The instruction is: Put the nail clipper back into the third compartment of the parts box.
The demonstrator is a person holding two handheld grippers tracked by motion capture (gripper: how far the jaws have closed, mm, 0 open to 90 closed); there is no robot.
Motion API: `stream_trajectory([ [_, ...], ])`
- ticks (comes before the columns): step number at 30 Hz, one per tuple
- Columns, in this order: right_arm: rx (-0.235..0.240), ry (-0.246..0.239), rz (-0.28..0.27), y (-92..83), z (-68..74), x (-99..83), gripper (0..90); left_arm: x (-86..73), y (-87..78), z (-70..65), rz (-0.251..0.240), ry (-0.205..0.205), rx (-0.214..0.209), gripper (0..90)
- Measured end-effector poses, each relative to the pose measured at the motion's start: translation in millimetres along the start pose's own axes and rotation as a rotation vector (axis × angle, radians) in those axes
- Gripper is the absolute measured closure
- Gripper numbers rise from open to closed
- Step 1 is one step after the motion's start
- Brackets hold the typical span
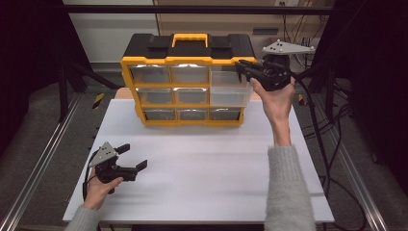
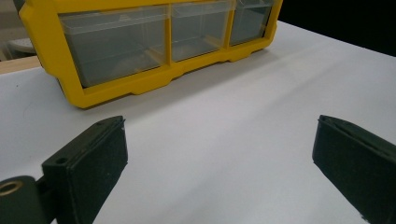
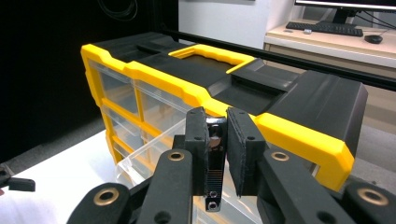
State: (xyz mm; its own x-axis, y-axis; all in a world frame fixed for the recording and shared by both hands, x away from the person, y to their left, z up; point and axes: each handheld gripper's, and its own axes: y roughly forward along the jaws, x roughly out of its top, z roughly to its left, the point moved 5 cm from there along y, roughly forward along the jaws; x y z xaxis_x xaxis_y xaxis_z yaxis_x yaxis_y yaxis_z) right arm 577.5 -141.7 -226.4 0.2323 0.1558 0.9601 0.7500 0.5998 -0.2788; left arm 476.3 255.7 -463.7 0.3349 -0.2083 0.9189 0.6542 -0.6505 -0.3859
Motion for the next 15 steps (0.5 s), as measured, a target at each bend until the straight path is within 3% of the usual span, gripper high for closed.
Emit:
stream_trajectory([
  [15, -0.024, 0.014, 0.029, 6.7, -7.6, -12.4, 79.2, -0.1, 0.1, 0.2, 0.0, -0.002, 0.001, 3.2],
])
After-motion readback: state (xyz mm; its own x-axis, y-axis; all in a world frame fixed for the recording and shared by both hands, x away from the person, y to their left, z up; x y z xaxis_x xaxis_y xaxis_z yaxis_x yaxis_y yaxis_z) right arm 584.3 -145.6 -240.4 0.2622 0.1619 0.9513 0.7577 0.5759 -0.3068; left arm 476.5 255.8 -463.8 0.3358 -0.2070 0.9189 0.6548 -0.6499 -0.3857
